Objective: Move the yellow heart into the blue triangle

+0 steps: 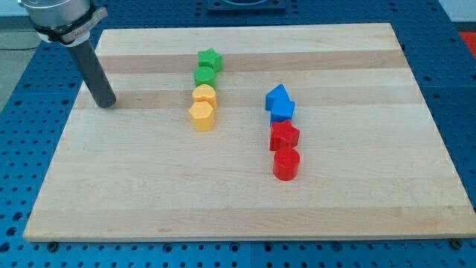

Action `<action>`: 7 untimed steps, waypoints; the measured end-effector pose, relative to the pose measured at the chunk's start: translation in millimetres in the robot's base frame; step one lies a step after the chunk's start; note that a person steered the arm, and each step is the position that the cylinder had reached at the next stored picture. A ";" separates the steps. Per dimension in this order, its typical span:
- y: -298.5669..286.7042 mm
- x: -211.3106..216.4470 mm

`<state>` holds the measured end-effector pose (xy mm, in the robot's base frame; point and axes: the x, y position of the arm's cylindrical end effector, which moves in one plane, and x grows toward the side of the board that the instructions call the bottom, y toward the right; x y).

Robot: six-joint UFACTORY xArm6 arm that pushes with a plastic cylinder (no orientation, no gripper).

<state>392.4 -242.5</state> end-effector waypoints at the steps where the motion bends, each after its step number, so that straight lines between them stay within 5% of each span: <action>1: 13.8 -2.3; 5: 59.8 -8.0; 7: 129.6 -8.1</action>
<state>384.3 -112.9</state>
